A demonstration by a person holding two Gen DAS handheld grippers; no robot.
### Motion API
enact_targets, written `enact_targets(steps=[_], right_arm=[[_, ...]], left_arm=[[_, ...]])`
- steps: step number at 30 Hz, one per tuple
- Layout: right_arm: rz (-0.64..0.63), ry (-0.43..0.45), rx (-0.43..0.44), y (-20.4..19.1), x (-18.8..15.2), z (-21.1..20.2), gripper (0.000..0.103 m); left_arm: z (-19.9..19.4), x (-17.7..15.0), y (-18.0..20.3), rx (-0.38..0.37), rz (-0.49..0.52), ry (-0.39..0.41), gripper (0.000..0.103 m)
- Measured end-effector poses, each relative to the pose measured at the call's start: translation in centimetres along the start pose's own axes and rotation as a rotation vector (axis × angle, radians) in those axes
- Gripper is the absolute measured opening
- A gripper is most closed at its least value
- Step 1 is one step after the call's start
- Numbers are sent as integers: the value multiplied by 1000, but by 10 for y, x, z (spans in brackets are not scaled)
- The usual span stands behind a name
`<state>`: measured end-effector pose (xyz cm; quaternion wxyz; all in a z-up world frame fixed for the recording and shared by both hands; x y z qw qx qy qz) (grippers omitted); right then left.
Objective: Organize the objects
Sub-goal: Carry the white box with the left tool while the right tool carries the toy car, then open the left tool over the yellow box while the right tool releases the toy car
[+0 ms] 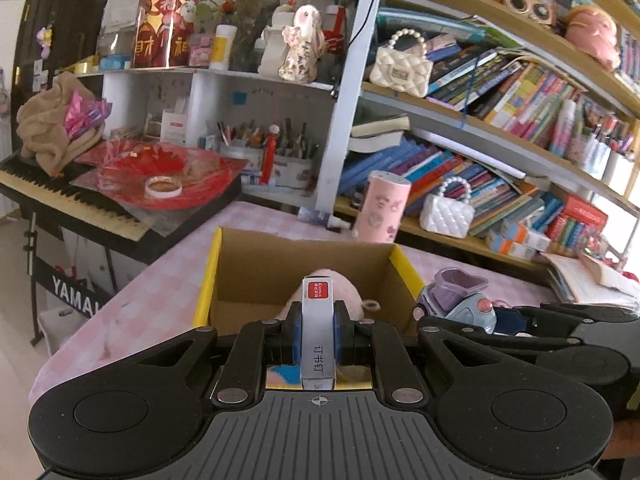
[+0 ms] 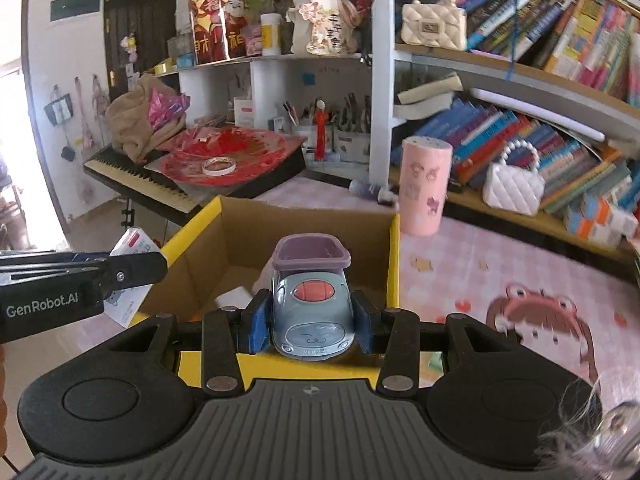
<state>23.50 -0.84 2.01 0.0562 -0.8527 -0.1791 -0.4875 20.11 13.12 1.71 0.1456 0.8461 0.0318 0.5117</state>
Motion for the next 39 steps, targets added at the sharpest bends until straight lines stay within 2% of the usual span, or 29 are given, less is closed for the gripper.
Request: enact_targets(steps=[4,9,14,21,31,35,39], right_arm=[[-75,-11,19,-2,3,31,40],[-174,-79,65,-11,-7,72,40],[-241,-125,116,-21,-16,96,40],[-281,-165,178,-26,-17,109,40],[-314,-313,236,-32,-21,127,40],[-322,-331,233,-34,-22,129,40],[-315,-307,237,-33,-22,127,42]], left_arm=[[27,3,-7,35,-25,-25,13],[53,-3,-18,85,-40,-74,13],[72,-13,-26,119,-50,-124,13],[88,-25,-39,146,-97,-184,13],[101,-39,-42,154,-123,-247,13],[102,-40,-44,151,-131,-253,13],[98,-39,-42,134,-140,-236,13]])
Point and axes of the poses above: each gripper's, at about its wrist camera, not at the fingertips, and z roughly the way its jaws point, y to its right, x to its top, the point moved 7 cm from there along z, roughly the way its jaws point, and after that the axes turned 11 degrees about -x, right-handed, at the moved point
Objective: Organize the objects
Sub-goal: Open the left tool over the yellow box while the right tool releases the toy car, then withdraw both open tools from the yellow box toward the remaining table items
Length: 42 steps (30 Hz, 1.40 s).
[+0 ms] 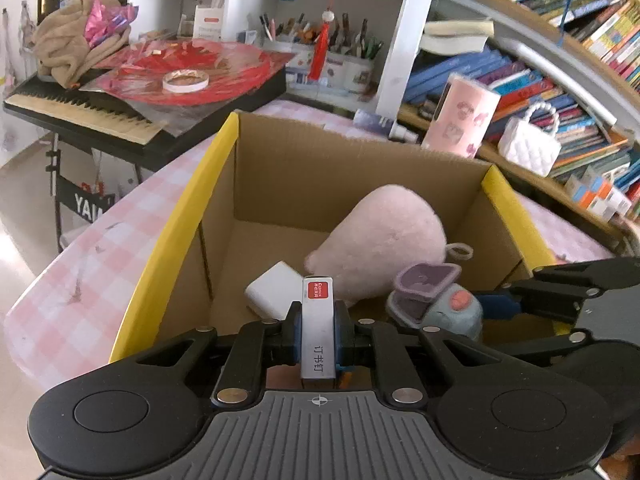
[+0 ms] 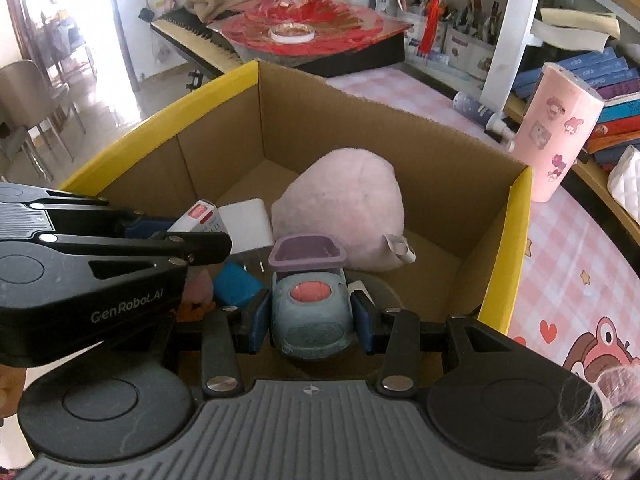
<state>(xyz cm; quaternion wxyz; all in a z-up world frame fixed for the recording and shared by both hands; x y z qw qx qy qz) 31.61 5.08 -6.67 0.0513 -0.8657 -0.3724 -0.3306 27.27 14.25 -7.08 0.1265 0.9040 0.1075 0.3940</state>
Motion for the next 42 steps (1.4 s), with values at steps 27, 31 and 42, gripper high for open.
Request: enact_targets(steps=[27,31,42], right_arm=[[290,313,-301,17,-30,-112,76],[342,287,-358,15,-53,-117,77],[353,213,-403,-20,-92,-126,81]], left_arm=[[-117,-11,18,-17,147,291,84],[-127,-25,12,-20,139,283,87],[-143,-59,-11,26,97,218,88]])
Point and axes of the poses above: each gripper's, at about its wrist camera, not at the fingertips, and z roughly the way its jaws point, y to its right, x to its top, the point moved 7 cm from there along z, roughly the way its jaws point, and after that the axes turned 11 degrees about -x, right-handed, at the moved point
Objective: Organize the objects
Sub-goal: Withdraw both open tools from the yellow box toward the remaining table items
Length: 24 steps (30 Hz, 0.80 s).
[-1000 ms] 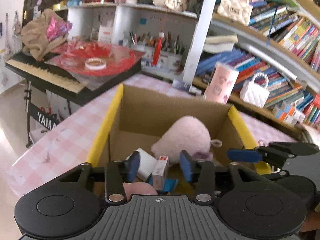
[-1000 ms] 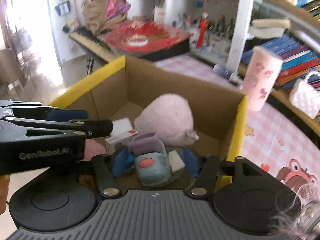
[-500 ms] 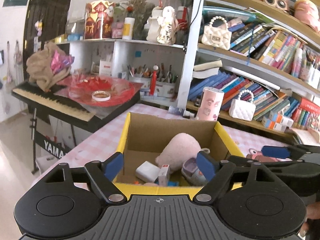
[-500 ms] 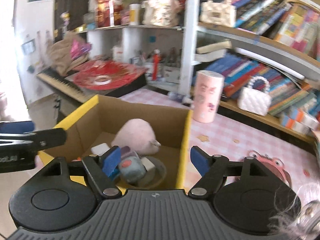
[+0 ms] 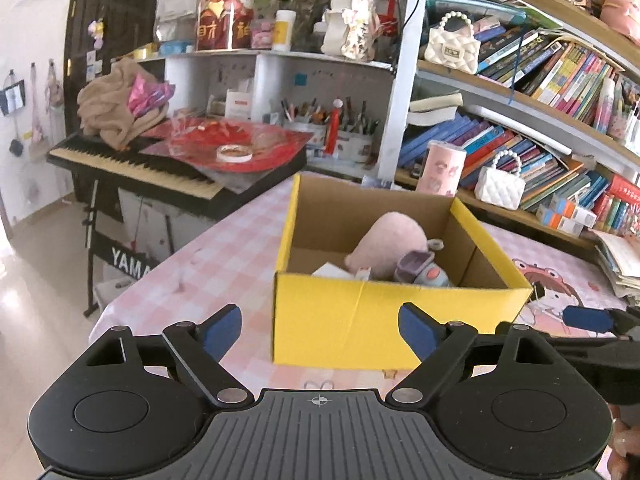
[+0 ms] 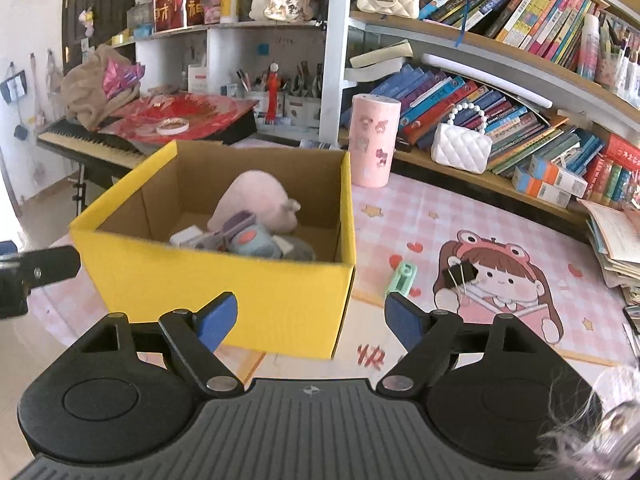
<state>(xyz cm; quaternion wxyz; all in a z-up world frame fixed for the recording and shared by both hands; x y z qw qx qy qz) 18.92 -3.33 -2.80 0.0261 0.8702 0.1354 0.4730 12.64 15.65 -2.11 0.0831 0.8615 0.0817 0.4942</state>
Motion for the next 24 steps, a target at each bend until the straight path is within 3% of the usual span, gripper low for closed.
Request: enact_targets(steps=[11,24], right_arm=[[-36,-41,-22,-13,-33,-27,86],[15,-112,-81,0,-69,-47,89]], left_arm=[[-18,-33,2,-6,39,-79,93],[-24,-64,22,-81,95,-171,94]])
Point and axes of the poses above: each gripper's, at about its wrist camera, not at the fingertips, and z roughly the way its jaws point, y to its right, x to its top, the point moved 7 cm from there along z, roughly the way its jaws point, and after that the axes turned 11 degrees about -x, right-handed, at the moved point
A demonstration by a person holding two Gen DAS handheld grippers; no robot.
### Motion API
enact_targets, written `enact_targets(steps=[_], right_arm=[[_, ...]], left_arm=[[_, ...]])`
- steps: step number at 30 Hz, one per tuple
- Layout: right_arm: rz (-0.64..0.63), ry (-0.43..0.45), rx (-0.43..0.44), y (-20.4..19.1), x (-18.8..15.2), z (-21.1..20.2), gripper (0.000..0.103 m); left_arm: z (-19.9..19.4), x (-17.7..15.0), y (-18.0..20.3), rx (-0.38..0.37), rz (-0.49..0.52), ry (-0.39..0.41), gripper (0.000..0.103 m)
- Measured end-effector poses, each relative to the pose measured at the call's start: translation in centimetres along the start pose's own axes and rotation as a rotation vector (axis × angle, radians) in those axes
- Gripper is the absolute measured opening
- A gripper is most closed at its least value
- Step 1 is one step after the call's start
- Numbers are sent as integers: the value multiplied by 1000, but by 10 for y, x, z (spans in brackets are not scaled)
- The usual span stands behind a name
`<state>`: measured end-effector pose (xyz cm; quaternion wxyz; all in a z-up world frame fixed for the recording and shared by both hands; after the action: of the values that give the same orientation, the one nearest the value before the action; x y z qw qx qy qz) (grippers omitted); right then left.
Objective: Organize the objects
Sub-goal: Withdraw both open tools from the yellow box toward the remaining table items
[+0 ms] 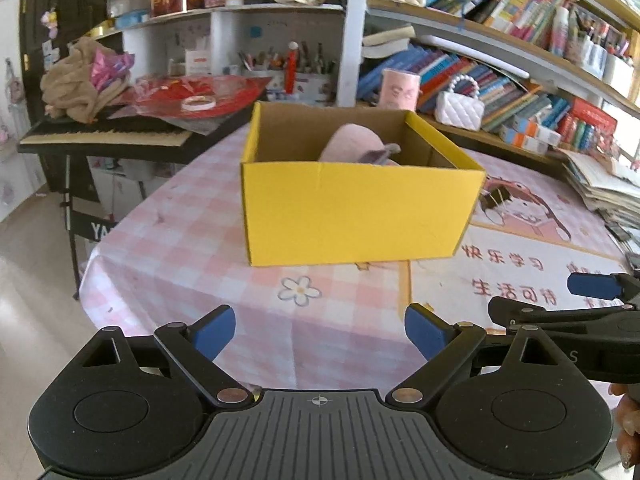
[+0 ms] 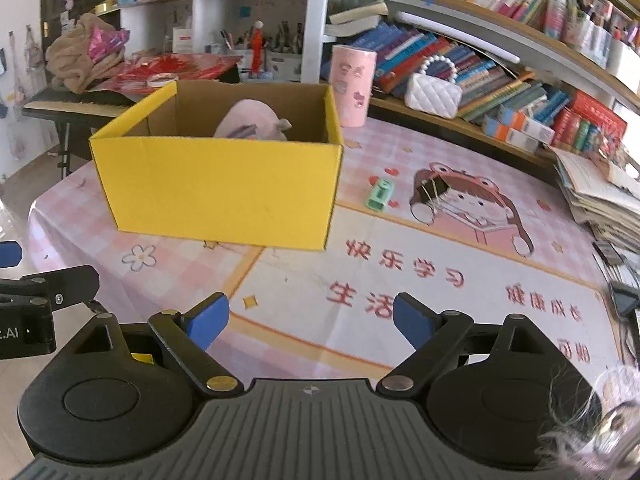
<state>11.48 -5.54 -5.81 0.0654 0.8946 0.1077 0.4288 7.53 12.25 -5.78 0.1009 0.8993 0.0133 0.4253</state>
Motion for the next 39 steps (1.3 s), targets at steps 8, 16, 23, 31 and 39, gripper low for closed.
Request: enact_targets(steps=[8,16,23,31,39], right_arm=[[58,-24,-58,21,-17,-9,90],[110,-38,-119,45,-35,-21,90],[168,-51,-183,70,-50,-31,91],[224,-66,-239,93,-59,-36,91],[242,-79,-289,119,-63,-34,93]], left_arm=[[2,-7,21,-63,45,-23,96],[5,-13,45,-128,93,-44,96],[8,-16,69,-189,146,-57,96],[16,-14,90,-235,181,-63,96],[34,-9,120,-286,204,-80,96]])
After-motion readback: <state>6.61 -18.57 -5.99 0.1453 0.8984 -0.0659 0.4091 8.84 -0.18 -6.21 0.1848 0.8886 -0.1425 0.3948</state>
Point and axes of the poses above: each gripper's, at about its wrist camera, not at the fingertips, and z roughly the way its jaws point, y to its right, x to its top, the point moved 7 cm from there along z, roughly the way its jaws point, and after that the axes turned 11 degrees about -x, right-handed, at the moved point
